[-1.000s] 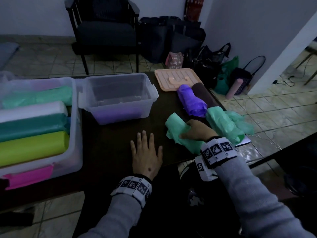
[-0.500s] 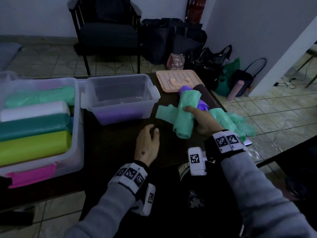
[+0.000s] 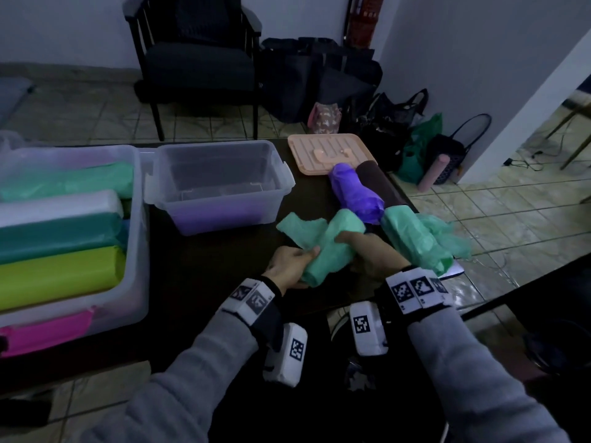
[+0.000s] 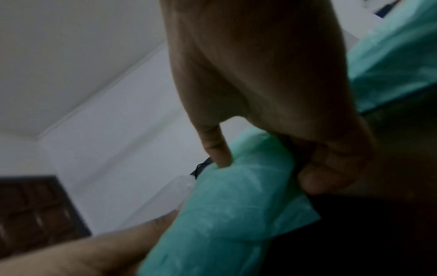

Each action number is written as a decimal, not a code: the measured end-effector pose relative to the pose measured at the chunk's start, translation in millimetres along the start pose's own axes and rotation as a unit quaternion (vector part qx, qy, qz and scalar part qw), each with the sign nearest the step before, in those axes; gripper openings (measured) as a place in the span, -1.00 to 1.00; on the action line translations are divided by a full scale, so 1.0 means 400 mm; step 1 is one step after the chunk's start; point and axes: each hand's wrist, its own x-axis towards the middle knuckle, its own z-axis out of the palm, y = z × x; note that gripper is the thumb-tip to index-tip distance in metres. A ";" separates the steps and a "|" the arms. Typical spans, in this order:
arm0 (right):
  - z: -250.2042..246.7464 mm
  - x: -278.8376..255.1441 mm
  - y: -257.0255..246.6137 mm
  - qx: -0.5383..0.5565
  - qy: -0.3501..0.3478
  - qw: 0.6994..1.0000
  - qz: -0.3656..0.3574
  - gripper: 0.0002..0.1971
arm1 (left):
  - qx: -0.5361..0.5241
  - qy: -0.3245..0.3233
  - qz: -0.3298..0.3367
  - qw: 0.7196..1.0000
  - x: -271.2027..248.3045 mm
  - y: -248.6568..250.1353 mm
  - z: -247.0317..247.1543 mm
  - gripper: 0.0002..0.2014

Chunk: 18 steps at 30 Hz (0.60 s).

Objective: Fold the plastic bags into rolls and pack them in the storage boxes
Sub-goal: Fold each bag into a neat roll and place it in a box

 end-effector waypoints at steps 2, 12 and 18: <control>-0.017 -0.002 0.009 -0.176 0.067 0.982 -0.018 -0.38 | 0.175 0.029 0.053 0.983 0.012 0.000 -0.008 -0.64; -0.024 -0.055 -0.023 -0.537 -0.068 0.753 -0.375 -0.57 | 0.191 0.034 -0.019 0.981 0.065 0.054 -0.017 -0.52; -0.024 -0.068 -0.023 -0.683 -0.043 0.640 -0.349 -0.40 | 0.091 0.031 -0.051 0.994 0.086 0.077 -0.006 -0.61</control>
